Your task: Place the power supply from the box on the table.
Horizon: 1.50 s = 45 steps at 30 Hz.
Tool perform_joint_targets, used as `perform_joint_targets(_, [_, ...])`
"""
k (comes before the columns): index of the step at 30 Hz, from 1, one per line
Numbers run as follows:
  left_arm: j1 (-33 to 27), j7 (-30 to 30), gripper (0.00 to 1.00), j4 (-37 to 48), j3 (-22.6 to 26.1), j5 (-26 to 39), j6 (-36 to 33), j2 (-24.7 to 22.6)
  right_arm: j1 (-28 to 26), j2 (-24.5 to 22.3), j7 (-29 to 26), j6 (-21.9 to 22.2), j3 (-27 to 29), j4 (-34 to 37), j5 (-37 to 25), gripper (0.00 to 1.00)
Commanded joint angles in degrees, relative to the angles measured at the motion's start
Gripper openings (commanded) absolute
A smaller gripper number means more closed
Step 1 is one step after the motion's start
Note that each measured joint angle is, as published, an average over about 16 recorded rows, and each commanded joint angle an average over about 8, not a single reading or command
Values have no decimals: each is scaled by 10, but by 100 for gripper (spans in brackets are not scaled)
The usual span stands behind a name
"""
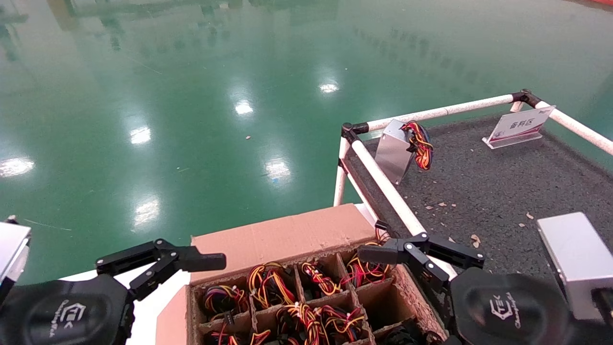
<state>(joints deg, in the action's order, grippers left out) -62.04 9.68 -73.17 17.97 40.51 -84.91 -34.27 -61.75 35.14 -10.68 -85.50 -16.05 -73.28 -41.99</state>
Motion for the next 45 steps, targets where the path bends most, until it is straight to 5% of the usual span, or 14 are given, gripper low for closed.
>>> perform_joint_targets(1, [0, 0, 100, 0, 0, 0, 0, 0, 0, 0, 0, 0, 0, 0, 0, 100])
perform_joint_targets(45, [0, 0, 100, 0, 0, 0, 0, 0, 0, 0, 0, 0, 0, 0, 0, 100])
